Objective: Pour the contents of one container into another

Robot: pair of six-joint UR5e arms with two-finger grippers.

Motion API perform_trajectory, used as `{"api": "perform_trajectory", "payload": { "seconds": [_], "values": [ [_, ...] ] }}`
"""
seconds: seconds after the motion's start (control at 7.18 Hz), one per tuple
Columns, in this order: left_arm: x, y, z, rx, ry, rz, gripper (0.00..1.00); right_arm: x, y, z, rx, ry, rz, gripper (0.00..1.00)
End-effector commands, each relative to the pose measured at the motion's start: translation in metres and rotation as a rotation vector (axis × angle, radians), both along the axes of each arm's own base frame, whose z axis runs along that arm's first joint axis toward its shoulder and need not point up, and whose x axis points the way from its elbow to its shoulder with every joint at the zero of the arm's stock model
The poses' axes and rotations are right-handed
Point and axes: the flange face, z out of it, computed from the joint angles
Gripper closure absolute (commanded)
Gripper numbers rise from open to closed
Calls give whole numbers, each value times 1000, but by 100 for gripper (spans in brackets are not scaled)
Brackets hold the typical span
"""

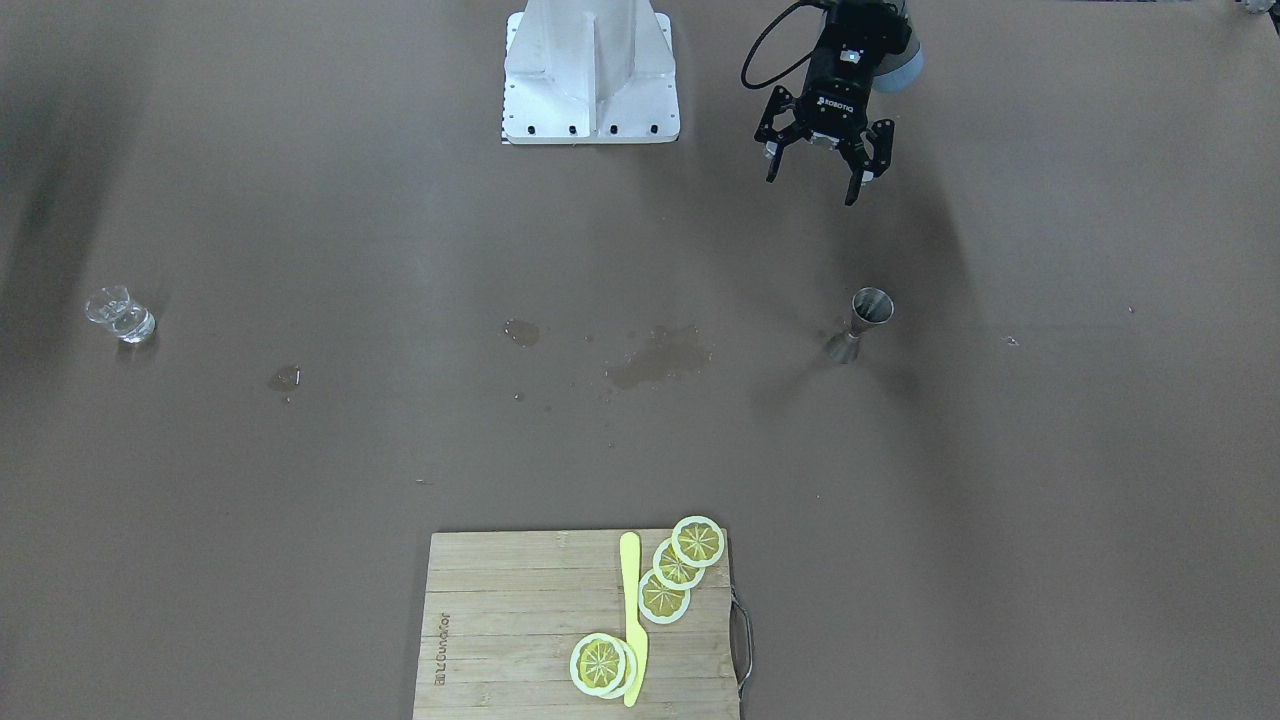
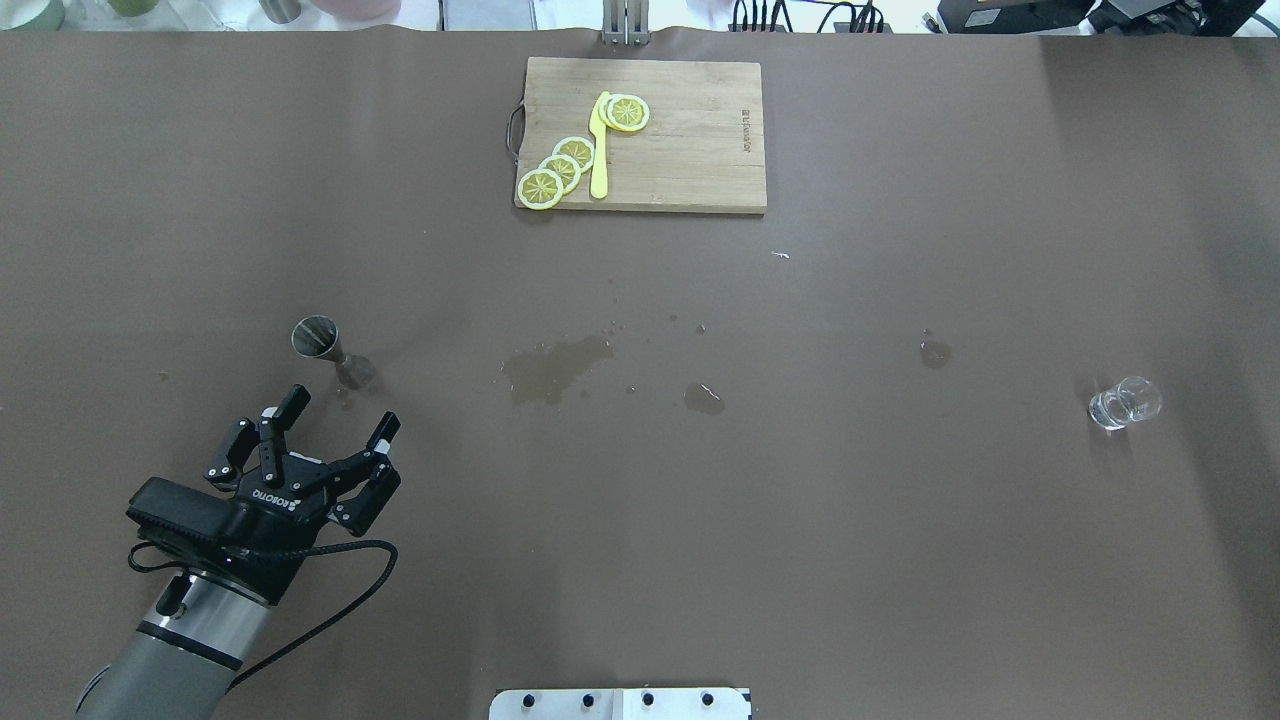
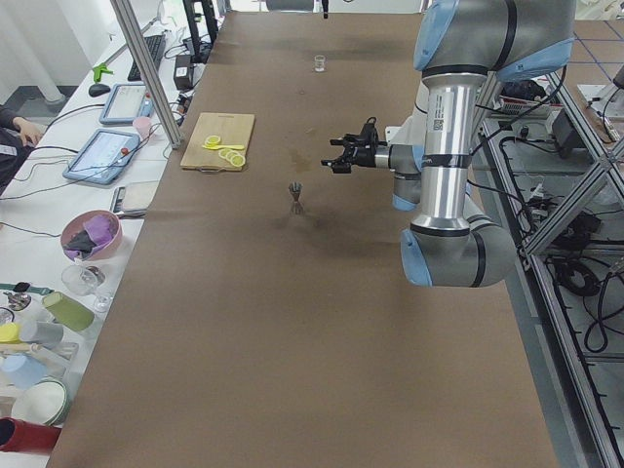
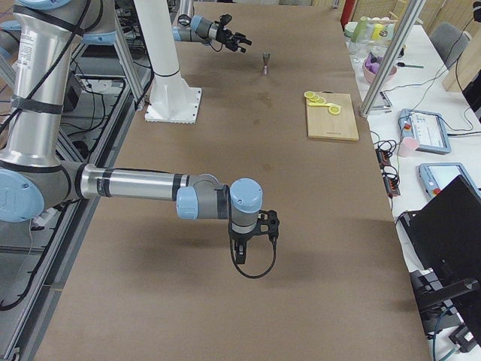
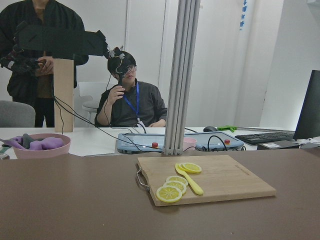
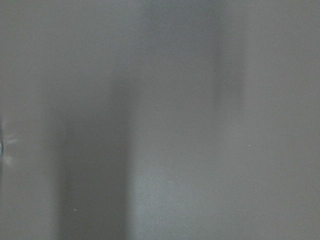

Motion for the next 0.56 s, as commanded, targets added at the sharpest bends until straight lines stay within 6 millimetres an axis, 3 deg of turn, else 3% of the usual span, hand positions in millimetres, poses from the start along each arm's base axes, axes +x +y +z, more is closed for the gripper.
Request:
{"api": "perform_trajectory", "payload": {
  "seconds": [0.0,0.28,0.42],
  "values": [
    [0,-14,-8,11,-65,38,2,-1,-1,-2,-1,-15,0,0],
    [-16,-27,-35,17,-108,80,2,-1,2,2,-10,-16,0,0],
    [-14,-34,-45,14,-148,117,2,-1,2,1,-10,-16,1,0]
  ]
}}
